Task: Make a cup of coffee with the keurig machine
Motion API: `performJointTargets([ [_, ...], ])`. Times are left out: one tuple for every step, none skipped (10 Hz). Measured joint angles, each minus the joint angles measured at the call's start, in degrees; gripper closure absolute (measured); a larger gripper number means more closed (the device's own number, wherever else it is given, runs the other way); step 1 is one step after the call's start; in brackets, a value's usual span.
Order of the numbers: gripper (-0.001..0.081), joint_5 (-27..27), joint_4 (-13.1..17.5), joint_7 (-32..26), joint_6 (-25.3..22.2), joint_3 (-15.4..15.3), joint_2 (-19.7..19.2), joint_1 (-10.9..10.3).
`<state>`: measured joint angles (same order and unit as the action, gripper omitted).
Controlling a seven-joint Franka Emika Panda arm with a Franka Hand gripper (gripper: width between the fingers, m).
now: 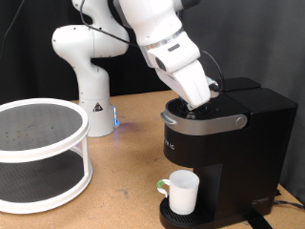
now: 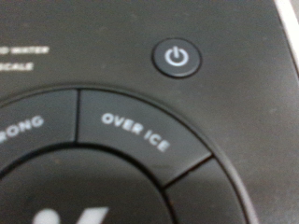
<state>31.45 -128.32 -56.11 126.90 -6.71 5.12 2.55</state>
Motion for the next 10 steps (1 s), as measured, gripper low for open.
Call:
performJointTargets([
  [0.0806,1.1,-0.6,-1.4,0.0,0.3,0.5,0.1],
  [0.0806,2.4,-1.3,-2.6,-0.2,0.7,1.1,0.1],
  [0.0806,3.7,-2.0,-3.7,-0.3,1.1,1.6,0.2],
  [0.0806,5.2,-2.7,-4.9,-0.4,1.8,2.3,0.3],
  [0.0806,6.8,-3.4,-6.2,-0.9,2.7,2.8,0.4],
  [0.0806,8.3,-3.7,-7.2,-1.3,3.5,3.4,0.6],
  [0.0806,9.7,-3.8,-7.7,-2.2,4.4,4.0,0.7],
  [0.0806,10.6,-3.8,-8.0,-3.2,5.1,4.8,0.8],
  [0.0806,11.2,-3.8,-8.0,-4.0,5.8,5.6,0.8],
  [0.0806,11.3,-3.7,-8.0,-5.1,6.5,6.4,0.8],
])
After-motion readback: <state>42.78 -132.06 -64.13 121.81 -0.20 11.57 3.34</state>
